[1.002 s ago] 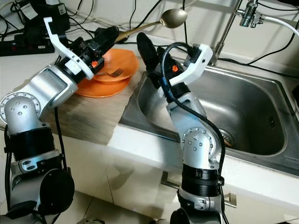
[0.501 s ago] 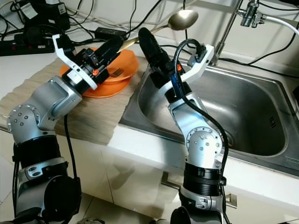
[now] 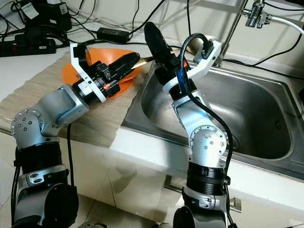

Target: Kitchen organization

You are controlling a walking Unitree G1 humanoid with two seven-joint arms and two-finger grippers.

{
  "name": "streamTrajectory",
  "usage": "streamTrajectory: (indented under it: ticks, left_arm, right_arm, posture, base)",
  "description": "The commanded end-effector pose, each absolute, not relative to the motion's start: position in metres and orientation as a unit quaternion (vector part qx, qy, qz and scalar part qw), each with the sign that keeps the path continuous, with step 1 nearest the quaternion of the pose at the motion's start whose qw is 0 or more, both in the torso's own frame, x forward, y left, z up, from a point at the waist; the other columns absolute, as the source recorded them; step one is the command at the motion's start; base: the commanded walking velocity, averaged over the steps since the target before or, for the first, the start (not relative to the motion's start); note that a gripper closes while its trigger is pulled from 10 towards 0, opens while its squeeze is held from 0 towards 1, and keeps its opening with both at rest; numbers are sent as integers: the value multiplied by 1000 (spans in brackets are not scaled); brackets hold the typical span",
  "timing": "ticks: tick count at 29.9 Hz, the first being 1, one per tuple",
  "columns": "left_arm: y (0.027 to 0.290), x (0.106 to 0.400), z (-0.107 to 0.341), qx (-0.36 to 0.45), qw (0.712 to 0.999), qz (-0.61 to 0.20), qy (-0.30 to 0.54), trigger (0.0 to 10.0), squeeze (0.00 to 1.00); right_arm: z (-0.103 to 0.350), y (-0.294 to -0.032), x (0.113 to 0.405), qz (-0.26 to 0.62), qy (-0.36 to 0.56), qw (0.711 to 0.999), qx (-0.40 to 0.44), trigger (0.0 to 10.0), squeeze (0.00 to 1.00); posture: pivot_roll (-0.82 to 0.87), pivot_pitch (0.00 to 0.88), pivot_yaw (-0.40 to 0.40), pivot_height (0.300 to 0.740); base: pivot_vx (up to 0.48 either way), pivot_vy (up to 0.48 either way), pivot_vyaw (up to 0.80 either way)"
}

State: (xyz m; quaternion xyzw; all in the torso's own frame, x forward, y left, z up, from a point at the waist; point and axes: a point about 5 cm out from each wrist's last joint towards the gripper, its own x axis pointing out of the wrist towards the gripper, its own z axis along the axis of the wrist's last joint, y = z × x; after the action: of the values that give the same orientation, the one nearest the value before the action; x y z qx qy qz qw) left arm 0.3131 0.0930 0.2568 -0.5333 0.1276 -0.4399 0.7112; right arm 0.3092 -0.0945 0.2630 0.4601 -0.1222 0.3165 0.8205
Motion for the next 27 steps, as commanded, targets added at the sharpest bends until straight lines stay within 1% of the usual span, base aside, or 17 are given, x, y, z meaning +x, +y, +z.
streamTrajectory:
  ticks: [1,2,3,6,7,8,9,19,23,27]
  left_arm:
    - [93,313,264,-533,710,-445,118,0,0]
    - [93,313,264,-533,710,-445,118,0,0]
    - [95,313,266,-534,710,-444,114,0,0]
    - [96,314,266,-535,710,-443,112,0,0]
    - [97,314,267,-535,711,-442,110,0,0]
    - [97,314,267,-535,711,-442,110,0,0]
    - [97,314,267,-535,711,-443,109,0,0]
    - [93,310,265,-531,709,-450,114,0,0]
    - [93,310,265,-525,711,-453,115,0,0]
    - [94,310,266,-526,711,-452,114,0,0]
  right_arm:
    - [266,-97,311,309,-129,814,474,0,0]
    - [266,-97,311,309,-129,814,474,0,0]
    - [265,-97,311,307,-128,815,474,471,0]
    - [265,-97,311,306,-127,816,474,471,0]
    - [264,-97,311,304,-126,817,474,1176,0]
    - [264,-97,311,304,-126,817,474,1176,0]
    - [263,-97,312,301,-124,819,473,0,0]
    - [261,-98,314,290,-127,816,483,0,0]
    - [267,-100,313,297,-145,804,495,0,0]
    - [269,-100,311,303,-148,799,499,0,0]
  posture:
    - [3,0,-38,740]
    - [3,0,-38,740]
    - [3,0,-38,740]
    - [3,0,-39,740]
    - [3,0,-39,740]
    - [3,0,-39,740]
    - [3,0,-39,740]
    - [7,0,-41,740]
    - [8,0,-44,740]
    - [9,0,-44,740]
  base:
    - [0,0,0]
    - [0,0,0]
    - [0,0,0]
    - [0,0,0]
    - [0,0,0]
    - [0,0,0]
    - [0,0,0]
    - [0,0,0]
    - [0,0,0]
    - [0,0,0]
